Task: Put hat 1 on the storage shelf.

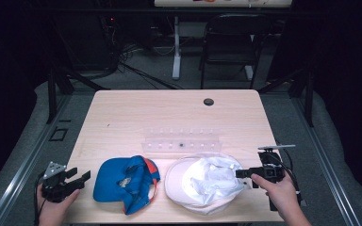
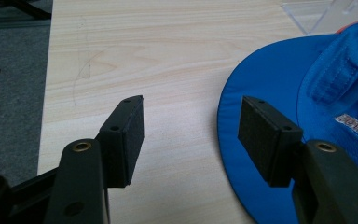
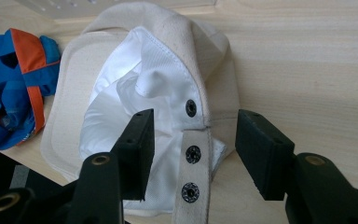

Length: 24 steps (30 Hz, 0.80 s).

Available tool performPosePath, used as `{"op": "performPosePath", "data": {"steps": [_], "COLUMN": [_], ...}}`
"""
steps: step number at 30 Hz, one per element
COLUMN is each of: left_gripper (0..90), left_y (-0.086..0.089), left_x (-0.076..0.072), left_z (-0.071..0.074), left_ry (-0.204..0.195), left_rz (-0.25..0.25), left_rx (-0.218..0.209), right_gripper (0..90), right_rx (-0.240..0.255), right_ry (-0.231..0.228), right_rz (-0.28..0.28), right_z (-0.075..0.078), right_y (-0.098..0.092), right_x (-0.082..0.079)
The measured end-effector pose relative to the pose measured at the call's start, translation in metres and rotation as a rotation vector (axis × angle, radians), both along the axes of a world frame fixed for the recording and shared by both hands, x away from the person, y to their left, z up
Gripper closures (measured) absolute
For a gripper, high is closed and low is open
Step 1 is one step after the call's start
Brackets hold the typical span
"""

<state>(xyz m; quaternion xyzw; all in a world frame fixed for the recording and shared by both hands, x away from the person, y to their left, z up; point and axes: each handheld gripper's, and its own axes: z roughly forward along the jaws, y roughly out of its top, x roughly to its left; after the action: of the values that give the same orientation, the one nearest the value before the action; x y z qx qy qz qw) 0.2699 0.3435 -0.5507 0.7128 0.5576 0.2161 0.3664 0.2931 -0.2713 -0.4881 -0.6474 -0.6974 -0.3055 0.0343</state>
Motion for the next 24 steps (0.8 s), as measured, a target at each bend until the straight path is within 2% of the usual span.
{"op": "performPosePath", "data": {"steps": [6, 9, 17, 24], "left_gripper": [41.4, 41.4, 41.4, 41.4], "left_y": [-0.001, -0.001, -0.001, -0.001], "left_x": [0.001, 0.001, 0.002, 0.002], "left_z": [-0.002, -0.001, -0.003, -0.003], "left_ry": [0.027, 0.037, 0.027, 0.03], "left_rz": [-0.01, -0.017, -0.017, -0.021], "left_rx": [0.013, 0.018, 0.023, 0.026], "right_gripper": [52.0, 53.2, 55.2, 61.0], "right_rx": [0.002, 0.025, 0.076, 0.108], "right_ry": [0.024, 0.043, 0.093, 0.117], "right_rz": [-0.001, -0.007, -0.012, 0.0], "right_z": [-0.007, -0.013, -0.023, -0.023], "right_y": [0.004, 0.006, 0.004, 0.002], "right_x": [0.003, 0.004, 0.007, 0.007]}}
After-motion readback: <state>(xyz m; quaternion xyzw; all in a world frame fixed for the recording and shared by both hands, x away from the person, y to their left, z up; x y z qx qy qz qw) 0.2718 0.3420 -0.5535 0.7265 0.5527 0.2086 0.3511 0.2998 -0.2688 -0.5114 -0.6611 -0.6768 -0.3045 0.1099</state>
